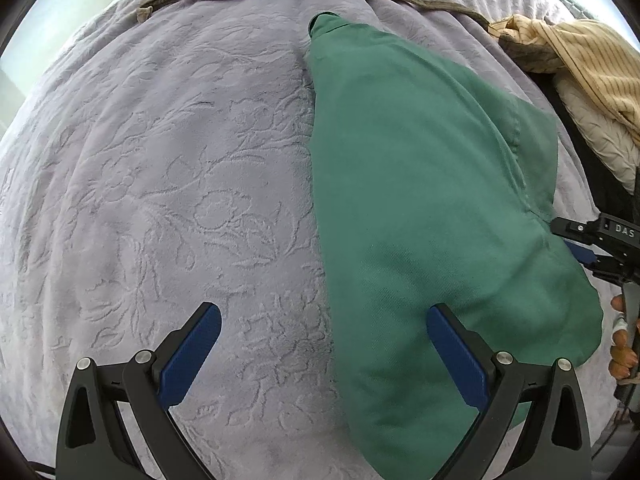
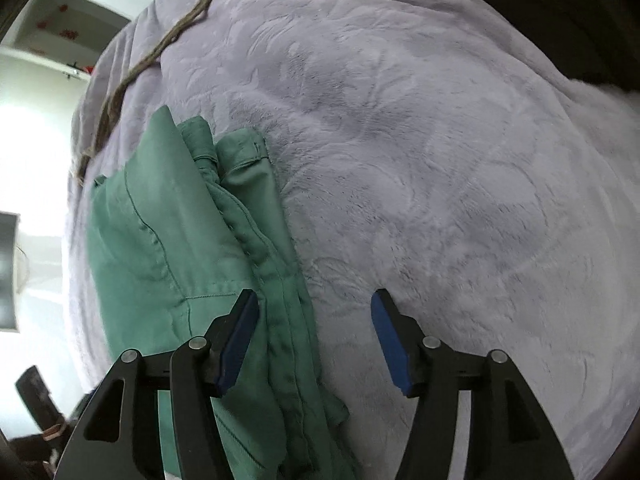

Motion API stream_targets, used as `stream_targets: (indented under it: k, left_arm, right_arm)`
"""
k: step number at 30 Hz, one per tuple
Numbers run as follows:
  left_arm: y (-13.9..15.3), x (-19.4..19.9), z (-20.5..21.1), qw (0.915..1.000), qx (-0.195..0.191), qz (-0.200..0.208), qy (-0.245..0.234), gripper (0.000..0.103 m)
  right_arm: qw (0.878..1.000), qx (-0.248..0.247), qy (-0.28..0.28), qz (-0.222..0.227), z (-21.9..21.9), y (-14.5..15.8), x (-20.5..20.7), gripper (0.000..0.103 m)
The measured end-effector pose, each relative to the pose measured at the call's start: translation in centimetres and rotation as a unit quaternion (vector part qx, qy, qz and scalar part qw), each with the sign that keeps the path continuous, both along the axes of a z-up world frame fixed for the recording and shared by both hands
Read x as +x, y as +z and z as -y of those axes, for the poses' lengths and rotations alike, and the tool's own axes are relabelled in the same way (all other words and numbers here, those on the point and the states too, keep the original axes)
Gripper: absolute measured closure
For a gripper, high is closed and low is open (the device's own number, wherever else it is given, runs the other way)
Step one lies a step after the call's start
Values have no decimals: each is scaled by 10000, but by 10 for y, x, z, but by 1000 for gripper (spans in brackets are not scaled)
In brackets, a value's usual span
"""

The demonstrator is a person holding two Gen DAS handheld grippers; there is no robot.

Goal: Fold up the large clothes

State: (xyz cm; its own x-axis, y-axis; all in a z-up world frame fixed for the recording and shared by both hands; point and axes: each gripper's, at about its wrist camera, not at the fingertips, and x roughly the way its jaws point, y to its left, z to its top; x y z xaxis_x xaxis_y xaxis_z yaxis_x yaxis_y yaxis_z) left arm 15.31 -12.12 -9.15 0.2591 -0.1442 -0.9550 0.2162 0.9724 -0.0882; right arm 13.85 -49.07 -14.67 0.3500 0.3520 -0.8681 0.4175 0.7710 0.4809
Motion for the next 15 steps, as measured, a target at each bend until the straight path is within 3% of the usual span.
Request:
stream_targets:
  k: [5, 7, 15]
  left_arm:
    - [0, 0, 0, 10000, 29, -22, -15, 0]
    - [0, 0, 0, 10000, 70, -26, -43, 0]
    - [-3, 2, 0, 9999, 127, -54, -43, 0]
  right_arm:
    - [9979, 543, -297, 170, 17, 1, -18, 32]
    - [9962, 776, -324, 242, 20, 1, -23, 24]
    - [9931, 1081, -48, 457, 9, 4, -26, 24]
